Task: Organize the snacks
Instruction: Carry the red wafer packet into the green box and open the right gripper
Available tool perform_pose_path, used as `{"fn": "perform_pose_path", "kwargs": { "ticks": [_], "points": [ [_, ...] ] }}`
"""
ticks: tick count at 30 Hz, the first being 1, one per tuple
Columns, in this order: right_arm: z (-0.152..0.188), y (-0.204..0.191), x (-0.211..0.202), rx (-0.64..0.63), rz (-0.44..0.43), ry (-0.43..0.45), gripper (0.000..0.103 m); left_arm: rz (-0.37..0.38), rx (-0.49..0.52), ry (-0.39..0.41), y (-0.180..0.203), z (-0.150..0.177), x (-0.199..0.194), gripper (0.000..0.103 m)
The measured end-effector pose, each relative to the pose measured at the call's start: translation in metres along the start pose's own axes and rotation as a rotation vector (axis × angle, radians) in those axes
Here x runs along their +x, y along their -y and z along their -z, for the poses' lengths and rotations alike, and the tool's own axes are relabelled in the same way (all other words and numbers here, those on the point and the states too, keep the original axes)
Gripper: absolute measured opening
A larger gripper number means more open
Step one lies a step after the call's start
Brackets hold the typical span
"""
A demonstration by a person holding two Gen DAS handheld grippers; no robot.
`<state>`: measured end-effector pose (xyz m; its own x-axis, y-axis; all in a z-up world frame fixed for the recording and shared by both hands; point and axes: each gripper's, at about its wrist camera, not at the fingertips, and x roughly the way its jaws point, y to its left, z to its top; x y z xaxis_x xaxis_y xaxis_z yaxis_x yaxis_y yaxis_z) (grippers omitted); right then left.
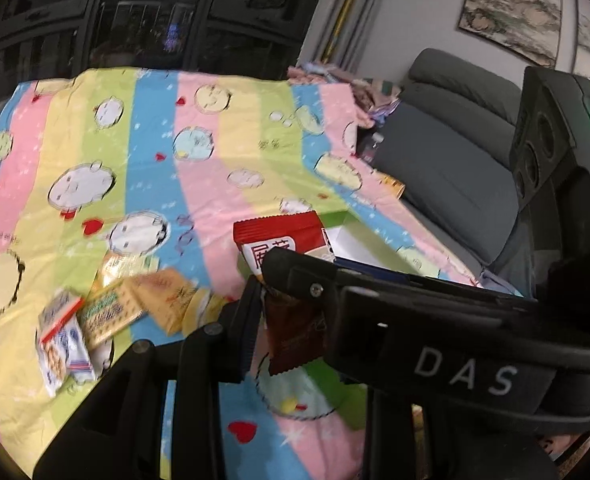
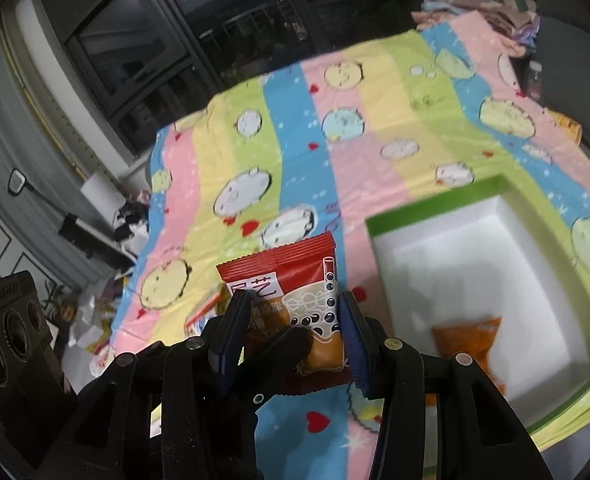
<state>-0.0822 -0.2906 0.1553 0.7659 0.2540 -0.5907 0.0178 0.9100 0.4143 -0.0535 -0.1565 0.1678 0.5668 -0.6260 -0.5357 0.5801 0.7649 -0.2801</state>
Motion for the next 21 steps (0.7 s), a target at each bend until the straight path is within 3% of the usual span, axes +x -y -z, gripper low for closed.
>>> {"fn": "perform_pose_path", "kwargs": {
  "ticks": [9, 21],
  "points": [
    [-0.036, 0.015, -0.036, -0.056, 0.058, 0.098, 0.048, 0.067, 0.047, 0.070, 0.034, -0.033, 0.008, 0.030],
    [-0.031, 0.075, -0.045, 0.062, 0.074, 0.142, 0.048, 0.106, 0.105, 0.026, 0.075, -0.028, 0.048, 0.030]
  ]
}}
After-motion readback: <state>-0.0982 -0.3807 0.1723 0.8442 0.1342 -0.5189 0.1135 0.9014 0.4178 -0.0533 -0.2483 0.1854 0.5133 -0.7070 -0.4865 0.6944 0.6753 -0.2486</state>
